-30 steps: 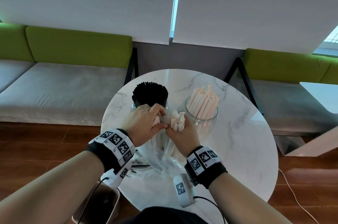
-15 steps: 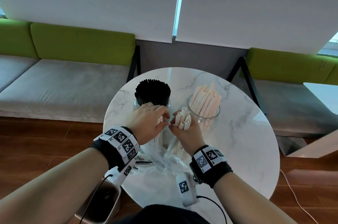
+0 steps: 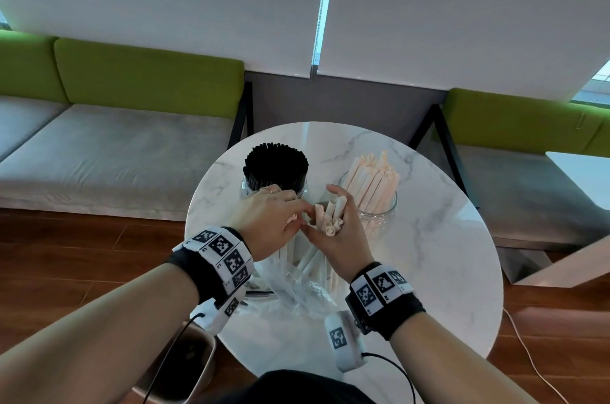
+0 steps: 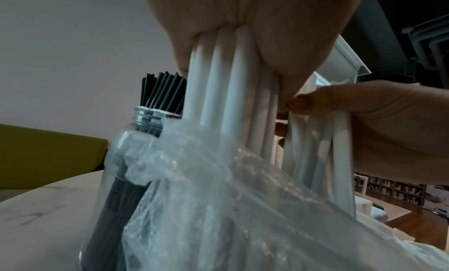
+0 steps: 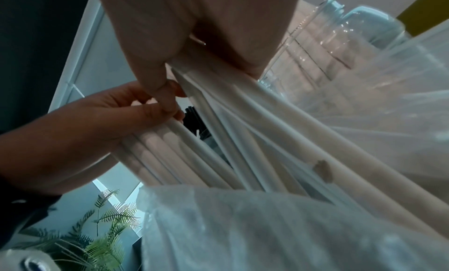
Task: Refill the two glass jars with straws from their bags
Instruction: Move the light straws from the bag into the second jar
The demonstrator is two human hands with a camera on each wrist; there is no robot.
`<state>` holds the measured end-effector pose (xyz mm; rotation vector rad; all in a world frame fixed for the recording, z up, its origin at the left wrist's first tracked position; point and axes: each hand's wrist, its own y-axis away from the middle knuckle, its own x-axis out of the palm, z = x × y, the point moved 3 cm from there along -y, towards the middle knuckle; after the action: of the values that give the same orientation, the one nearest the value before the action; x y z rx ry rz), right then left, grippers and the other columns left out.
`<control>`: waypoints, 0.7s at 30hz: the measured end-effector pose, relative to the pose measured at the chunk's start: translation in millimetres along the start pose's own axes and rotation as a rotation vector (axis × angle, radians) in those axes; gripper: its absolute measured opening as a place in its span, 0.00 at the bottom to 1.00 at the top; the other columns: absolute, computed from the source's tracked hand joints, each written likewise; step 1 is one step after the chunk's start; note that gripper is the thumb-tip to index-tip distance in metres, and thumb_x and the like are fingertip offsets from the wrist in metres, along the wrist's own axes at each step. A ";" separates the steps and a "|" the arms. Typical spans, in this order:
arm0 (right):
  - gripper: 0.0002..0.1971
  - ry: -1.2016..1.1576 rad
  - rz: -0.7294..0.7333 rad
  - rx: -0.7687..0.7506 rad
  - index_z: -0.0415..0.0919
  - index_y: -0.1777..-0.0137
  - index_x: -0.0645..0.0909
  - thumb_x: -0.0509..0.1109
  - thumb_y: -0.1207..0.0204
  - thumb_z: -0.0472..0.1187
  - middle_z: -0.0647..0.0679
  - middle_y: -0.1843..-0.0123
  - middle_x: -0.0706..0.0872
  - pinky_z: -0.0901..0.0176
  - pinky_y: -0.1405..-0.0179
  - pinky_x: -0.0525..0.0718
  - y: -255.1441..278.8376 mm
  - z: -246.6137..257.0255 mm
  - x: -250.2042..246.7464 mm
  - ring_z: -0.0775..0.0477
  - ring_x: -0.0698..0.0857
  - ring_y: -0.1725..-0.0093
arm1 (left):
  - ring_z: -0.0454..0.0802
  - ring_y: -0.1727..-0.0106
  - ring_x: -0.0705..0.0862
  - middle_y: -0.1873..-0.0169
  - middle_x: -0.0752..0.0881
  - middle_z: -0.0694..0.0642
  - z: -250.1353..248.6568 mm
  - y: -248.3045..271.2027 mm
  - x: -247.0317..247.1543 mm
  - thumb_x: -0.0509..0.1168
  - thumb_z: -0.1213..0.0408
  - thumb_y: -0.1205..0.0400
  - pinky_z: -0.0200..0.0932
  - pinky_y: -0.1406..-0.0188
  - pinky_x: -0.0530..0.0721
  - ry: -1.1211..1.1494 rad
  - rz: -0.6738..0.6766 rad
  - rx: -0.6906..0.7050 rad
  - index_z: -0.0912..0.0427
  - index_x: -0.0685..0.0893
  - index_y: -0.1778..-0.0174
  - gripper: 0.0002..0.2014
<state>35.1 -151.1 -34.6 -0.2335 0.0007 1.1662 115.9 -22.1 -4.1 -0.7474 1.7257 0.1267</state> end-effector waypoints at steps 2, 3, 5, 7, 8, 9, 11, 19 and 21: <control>0.30 0.013 -0.008 0.012 0.50 0.36 0.71 0.79 0.33 0.31 0.55 0.63 0.84 0.63 0.61 0.82 -1.1 1.3 -0.4 0.56 0.84 0.64 | 0.49 0.56 0.80 0.61 0.84 0.44 -0.4 -0.3 -0.8 0.53 0.50 0.22 0.45 0.55 0.81 0.000 0.012 0.002 0.44 0.84 0.47 0.16; 0.28 0.022 -0.016 0.008 0.51 0.37 0.72 0.79 0.32 0.32 0.56 0.64 0.82 0.63 0.63 0.81 -1.6 2.1 -0.7 0.57 0.83 0.65 | 0.48 0.57 0.80 0.61 0.84 0.43 -0.7 -0.4 -0.5 0.52 0.49 0.22 0.45 0.55 0.81 -0.003 0.019 0.006 0.44 0.83 0.47 0.17; 0.24 0.040 -0.049 -0.015 0.51 0.39 0.73 0.78 0.30 0.33 0.54 0.64 0.81 0.60 0.62 0.81 -2.3 4.0 -1.5 0.56 0.81 0.66 | 0.47 0.55 0.79 0.59 0.84 0.42 -2.0 -1.1 -0.5 0.56 0.51 0.21 0.45 0.52 0.81 -0.011 0.031 -0.003 0.43 0.81 0.47 0.11; 0.24 0.060 -0.103 -0.060 0.52 0.38 0.72 0.75 0.28 0.31 0.51 0.63 0.81 0.58 0.61 0.82 -2.1 7.3 -2.0 0.54 0.81 0.65 | 0.46 0.52 0.79 0.55 0.85 0.41 -2.8 -2.4 0.7 0.61 0.53 0.20 0.44 0.47 0.79 -0.005 0.049 -0.035 0.43 0.78 0.47 0.07; 0.27 0.075 -0.130 -0.098 0.53 0.35 0.70 0.74 0.28 0.30 0.49 0.60 0.82 0.55 0.58 0.84 -2.0 8.9 -2.5 0.51 0.83 0.61 | 0.45 0.51 0.79 0.53 0.85 0.40 -2.7 -2.8 1.4 0.62 0.53 0.20 0.43 0.46 0.78 -0.003 0.056 -0.047 0.43 0.78 0.47 0.07; 0.31 0.106 -0.155 -0.140 0.55 0.32 0.68 0.73 0.29 0.30 0.46 0.54 0.83 0.52 0.51 0.85 -2.2 11.1 -3.3 0.48 0.84 0.55 | 0.45 0.50 0.79 0.52 0.85 0.40 -2.5 -3.3 1.6 0.62 0.53 0.20 0.43 0.45 0.78 -0.005 0.059 -0.053 0.44 0.78 0.46 0.07; 0.36 0.197 -0.199 -0.230 0.57 0.27 0.63 0.72 0.28 0.29 0.48 0.46 0.82 0.57 0.42 0.82 -3.5 15.7 -6.8 0.48 0.82 0.46 | 0.45 0.49 0.79 0.51 0.85 0.40 -1.3 -4.3 1.5 0.62 0.53 0.20 0.44 0.45 0.78 -0.009 0.060 -0.056 0.44 0.78 0.47 0.07; 0.13 0.309 -0.232 -0.343 0.48 0.45 0.78 0.69 0.24 0.31 0.49 0.51 0.83 0.57 0.49 0.83 -8.3 11.8 -10.5 0.51 0.85 0.50 | 0.44 0.51 0.79 0.54 0.85 0.39 3.7 -7.1 1.9 0.63 0.53 0.21 0.44 0.48 0.79 -0.009 0.048 -0.067 0.43 0.79 0.51 0.05; 0.09 0.336 -0.260 -0.374 0.43 0.49 0.79 0.68 0.25 0.31 0.49 0.52 0.82 0.65 0.50 0.79 -7.0 11.6 -11.4 0.54 0.83 0.52 | 0.44 0.52 0.79 0.55 0.85 0.39 4.3 -7.6 2.2 0.62 0.52 0.21 0.44 0.49 0.80 -0.012 0.039 -0.059 0.43 0.79 0.52 0.05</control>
<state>35.5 -162.0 -20.5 -0.7376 0.0469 0.8508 123.4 -27.0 -5.1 -0.7549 1.7314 0.2097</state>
